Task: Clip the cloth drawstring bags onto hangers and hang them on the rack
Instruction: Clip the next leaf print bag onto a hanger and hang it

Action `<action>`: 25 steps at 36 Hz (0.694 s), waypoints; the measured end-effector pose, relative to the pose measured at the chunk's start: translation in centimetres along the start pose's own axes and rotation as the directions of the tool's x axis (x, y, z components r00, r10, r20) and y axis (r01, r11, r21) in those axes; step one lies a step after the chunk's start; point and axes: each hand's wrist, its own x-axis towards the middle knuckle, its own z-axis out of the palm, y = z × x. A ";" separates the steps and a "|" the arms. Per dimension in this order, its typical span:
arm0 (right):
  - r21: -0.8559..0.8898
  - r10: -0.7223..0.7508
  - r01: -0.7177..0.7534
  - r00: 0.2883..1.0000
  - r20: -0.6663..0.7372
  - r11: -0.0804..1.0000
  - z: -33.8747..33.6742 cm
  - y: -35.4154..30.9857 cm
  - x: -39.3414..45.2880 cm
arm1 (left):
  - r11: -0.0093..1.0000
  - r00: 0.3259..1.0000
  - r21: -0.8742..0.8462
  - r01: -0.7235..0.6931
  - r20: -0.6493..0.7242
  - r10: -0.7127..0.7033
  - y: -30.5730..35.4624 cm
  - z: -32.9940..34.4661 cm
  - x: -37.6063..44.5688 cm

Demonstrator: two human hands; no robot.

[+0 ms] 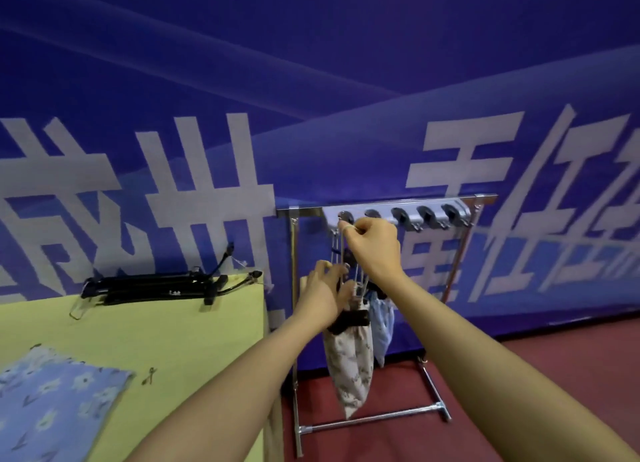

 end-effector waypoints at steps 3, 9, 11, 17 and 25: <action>-0.029 0.060 -0.059 0.998 0.030 0.998 0.3 2.5 0.0 | 0.995 0.998 -0.098 -0.022 -0.056 0.017 0.5 0.4 1.1; -0.079 0.090 -0.088 0.995 0.029 0.993 0.6 6.3 0.2 | 0.972 0.995 -0.233 -0.024 0.091 0.046 0.9 1.8 3.8; -0.134 0.094 -0.087 0.995 0.041 0.987 0.5 7.3 0.2 | 0.964 0.989 -0.267 -0.002 0.144 0.042 1.1 2.5 4.4; -0.249 0.149 -0.132 0.988 0.051 0.960 0.0 10.8 0.3 | 0.933 0.971 -0.356 0.054 0.237 0.035 2.2 5.2 6.7; -0.308 0.241 -0.215 0.969 0.047 0.927 -1.0 17.5 2.6 | 0.938 0.952 -0.334 0.095 0.305 0.012 4.2 9.6 10.5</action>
